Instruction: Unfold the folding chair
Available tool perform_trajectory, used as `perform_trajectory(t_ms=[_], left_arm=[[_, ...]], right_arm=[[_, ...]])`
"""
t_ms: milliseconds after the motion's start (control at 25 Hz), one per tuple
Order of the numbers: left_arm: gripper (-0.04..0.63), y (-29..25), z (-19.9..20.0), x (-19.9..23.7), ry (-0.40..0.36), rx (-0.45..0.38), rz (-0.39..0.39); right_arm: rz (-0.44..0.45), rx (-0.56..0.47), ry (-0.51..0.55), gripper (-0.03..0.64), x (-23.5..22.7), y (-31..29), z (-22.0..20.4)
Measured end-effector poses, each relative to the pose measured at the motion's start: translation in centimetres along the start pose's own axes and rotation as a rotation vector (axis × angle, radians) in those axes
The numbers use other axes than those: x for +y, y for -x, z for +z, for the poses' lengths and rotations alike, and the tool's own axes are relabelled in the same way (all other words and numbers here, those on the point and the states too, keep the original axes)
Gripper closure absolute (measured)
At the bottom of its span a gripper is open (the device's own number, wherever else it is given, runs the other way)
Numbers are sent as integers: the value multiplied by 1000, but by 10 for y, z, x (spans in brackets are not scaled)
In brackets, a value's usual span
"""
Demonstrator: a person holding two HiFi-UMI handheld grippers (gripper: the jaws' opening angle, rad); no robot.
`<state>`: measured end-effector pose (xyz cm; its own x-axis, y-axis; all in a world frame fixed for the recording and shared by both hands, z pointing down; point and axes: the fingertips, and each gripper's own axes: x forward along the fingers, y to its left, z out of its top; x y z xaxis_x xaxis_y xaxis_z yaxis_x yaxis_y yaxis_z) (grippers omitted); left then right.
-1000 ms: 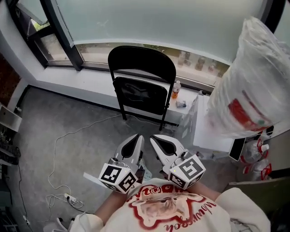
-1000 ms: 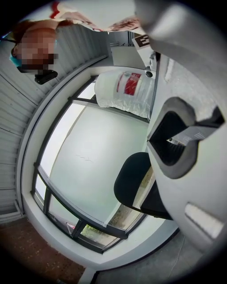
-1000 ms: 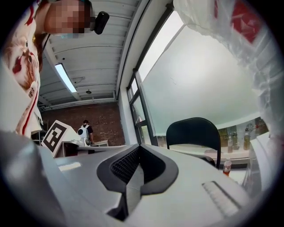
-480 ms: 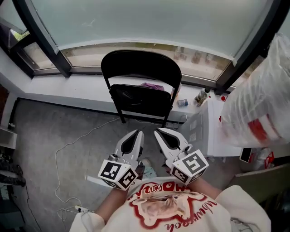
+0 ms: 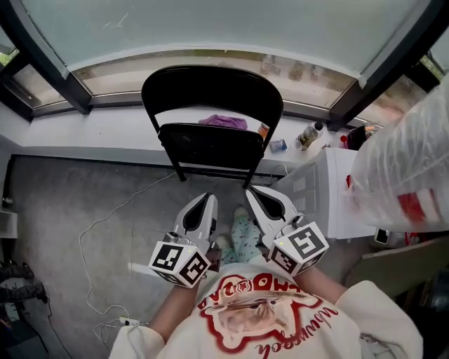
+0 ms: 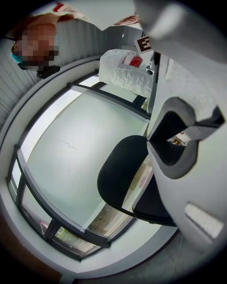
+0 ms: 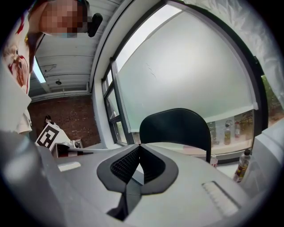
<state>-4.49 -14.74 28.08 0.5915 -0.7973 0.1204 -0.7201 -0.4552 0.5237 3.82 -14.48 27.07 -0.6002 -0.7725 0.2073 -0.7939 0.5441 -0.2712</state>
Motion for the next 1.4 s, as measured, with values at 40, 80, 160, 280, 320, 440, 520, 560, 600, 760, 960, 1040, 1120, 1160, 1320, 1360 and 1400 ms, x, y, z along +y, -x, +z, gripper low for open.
perform_trajectory(t_ms=[40,80,160,280,320,440,520,560,600,760,960,1040,1120,1160,1320,1360,1400], left_arm=[[595,-4,-1,5,7,6,14],[595,-7,-2,10,9,11,30],[595,-15,-1,20,14,17,56],[595,-28,7,32,28,21,83],[595,-33,11,36,28,20,89],[595,-50,25,46,30,13,103],[595,-63,29,57,89,9,118],[595,-69,30,63,134,9,130],[595,-76,29,70,173,13,148],[595,-96,27,96,252,18,226],[575,-125,12,119,476,25,272],[547,-135,-1,126,587,33,295],[518,-142,-10,133,661,36,321],[504,-146,-14,137,685,38,335],[444,-161,-29,153,778,31,388],[435,-166,-33,156,803,29,396],[427,-169,-37,159,822,31,406]], right_arm=[[-6,-1,2,594,-5,-3,0],[-10,-1,6,594,-10,-6,1],[-15,6,0,594,-20,-17,2],[-6,-2,-15,594,-34,-37,11],[-4,-10,-14,594,-38,-43,16],[-13,-24,14,594,-52,-59,29],[-30,-16,33,594,-66,-69,31],[-40,-10,34,594,-74,-72,32],[-51,-6,32,594,-82,-75,33],[-91,0,24,594,-110,-83,33],[-155,22,24,594,-142,-88,26],[-181,35,15,594,-155,-88,20],[-205,46,7,594,-166,-88,14],[-215,50,7,594,-172,-89,11],[-259,71,10,594,-195,-91,-1],[-269,76,14,595,-201,-92,-4],[-277,80,22,595,-205,-93,-6]])
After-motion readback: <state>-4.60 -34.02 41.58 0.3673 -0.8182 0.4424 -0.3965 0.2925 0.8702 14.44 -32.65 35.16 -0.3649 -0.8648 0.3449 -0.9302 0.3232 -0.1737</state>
